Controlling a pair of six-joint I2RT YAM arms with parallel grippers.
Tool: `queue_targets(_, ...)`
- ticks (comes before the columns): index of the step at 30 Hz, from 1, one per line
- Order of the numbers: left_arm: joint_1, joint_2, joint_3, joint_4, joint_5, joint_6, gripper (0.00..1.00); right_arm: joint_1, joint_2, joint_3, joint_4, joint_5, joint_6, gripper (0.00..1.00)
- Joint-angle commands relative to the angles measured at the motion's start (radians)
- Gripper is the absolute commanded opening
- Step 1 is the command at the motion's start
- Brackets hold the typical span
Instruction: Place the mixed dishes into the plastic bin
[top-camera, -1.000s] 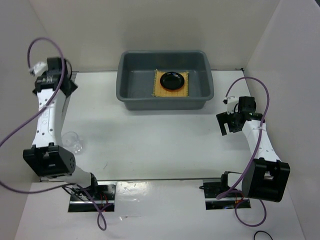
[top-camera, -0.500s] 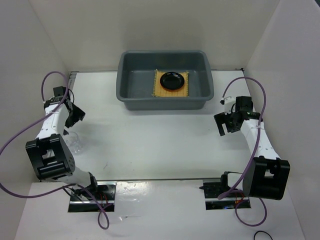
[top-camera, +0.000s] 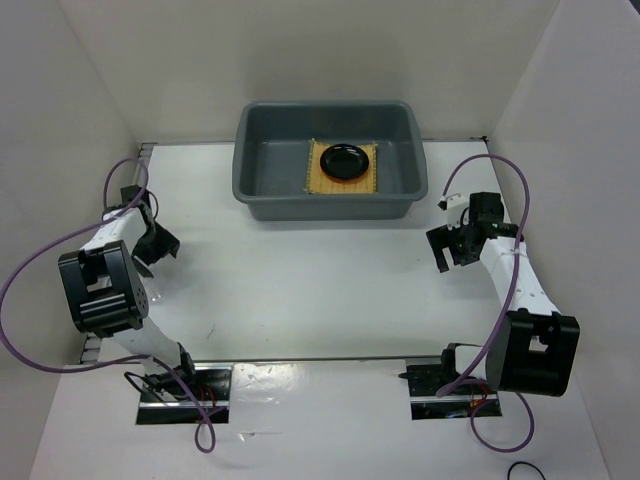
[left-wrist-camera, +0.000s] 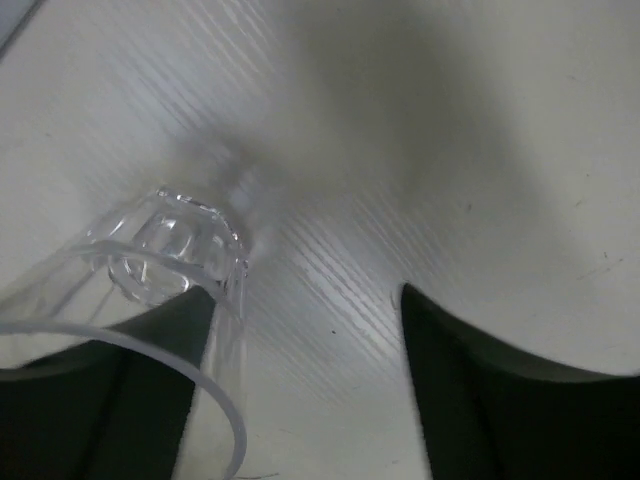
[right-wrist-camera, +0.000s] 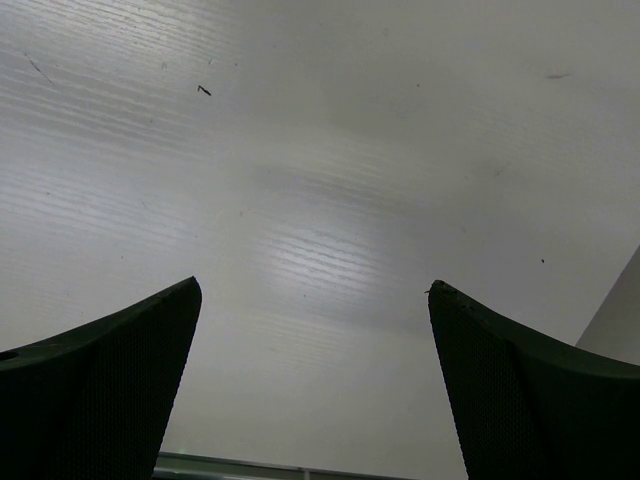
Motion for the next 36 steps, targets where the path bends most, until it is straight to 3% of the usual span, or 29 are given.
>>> queue_targets(1,0.011,0.012,0.009,0.028,0.064,0.008,0.7,0.01,0.01,-0.004,0.029,-0.004,-0.007,0.99)
queue_targets(2,0.011,-0.005,0.038,0.028,0.064,-0.001,0.27,0.01,0.01,-0.004,0.029,0.005,0.002,0.99)
queue_targets(3,0.011,-0.017,0.056,0.028,0.064,-0.026,0.1,0.01,0.01,-0.004,0.029,0.005,0.002,0.99)
queue_targets(4,0.022,-0.037,0.078,0.019,0.064,-0.037,0.0,0.01,0.01,-0.004,0.029,0.005,0.002,0.99)
queue_targets(10,0.056,-0.077,0.328,-0.036,0.125,-0.176,0.0,0.01,0.01,-0.004,0.029,0.014,0.002,0.99)
queue_targets(13,0.065,-0.199,0.353,0.193,0.286,-0.311,0.0,0.01,0.01,-0.004,0.029,0.014,0.002,0.99)
queue_targets(14,0.065,-0.242,0.263,0.314,0.343,-0.346,0.0,0.01,0.01,-0.004,0.029,0.014,0.002,0.99)
queue_targets(15,0.065,-0.293,0.223,0.57,0.437,-0.382,0.0,0.01,0.01,-0.004,0.029,0.014,0.002,0.99)
queue_targets(16,0.065,-0.293,0.222,0.64,0.467,-0.447,0.0,0.01,0.01,-0.004,0.029,0.014,0.002,0.99)
queue_targets(18,0.008,-0.194,0.41,0.569,0.477,-0.416,0.0,0.01,0.01,-0.004,0.029,0.014,0.002,0.99)
queue_targets(21,-0.087,-0.025,0.703,0.424,0.51,-0.17,0.0,0.01,0.01,-0.004,0.029,0.014,0.002,0.99)
queue_targets(23,-0.157,0.094,0.809,0.36,0.541,-0.097,0.0,0.01,0.01,-0.004,0.029,0.014,0.002,0.99)
queue_targets(24,-0.182,0.145,0.953,0.323,0.573,-0.013,0.0,0.01,0.01,-0.004,0.029,0.014,0.002,0.99)
queue_targets(26,-0.272,0.335,1.165,0.126,0.573,0.085,0.0,0.01,0.01,-0.004,0.029,0.014,0.011,0.99)
queue_targets(27,-0.309,0.497,1.462,-0.069,0.484,0.194,0.0,0.019,0.01,-0.004,0.029,0.014,0.011,0.99)
queue_targets(28,-0.352,0.592,1.652,-0.179,0.401,0.245,0.0,0.019,0.01,-0.004,0.029,0.014,0.011,0.99)
queue_targets(29,-0.427,0.656,1.743,-0.247,0.321,0.274,0.0,0.019,0.01,-0.004,0.029,0.014,0.011,0.99)
queue_targets(31,-0.447,0.666,1.657,-0.19,0.293,0.27,0.0,0.019,0.021,-0.004,0.029,0.023,0.011,0.99)
queue_targets(36,-0.576,0.785,1.684,-0.202,0.21,0.31,0.0,0.019,0.021,-0.004,0.029,0.033,0.02,0.99)
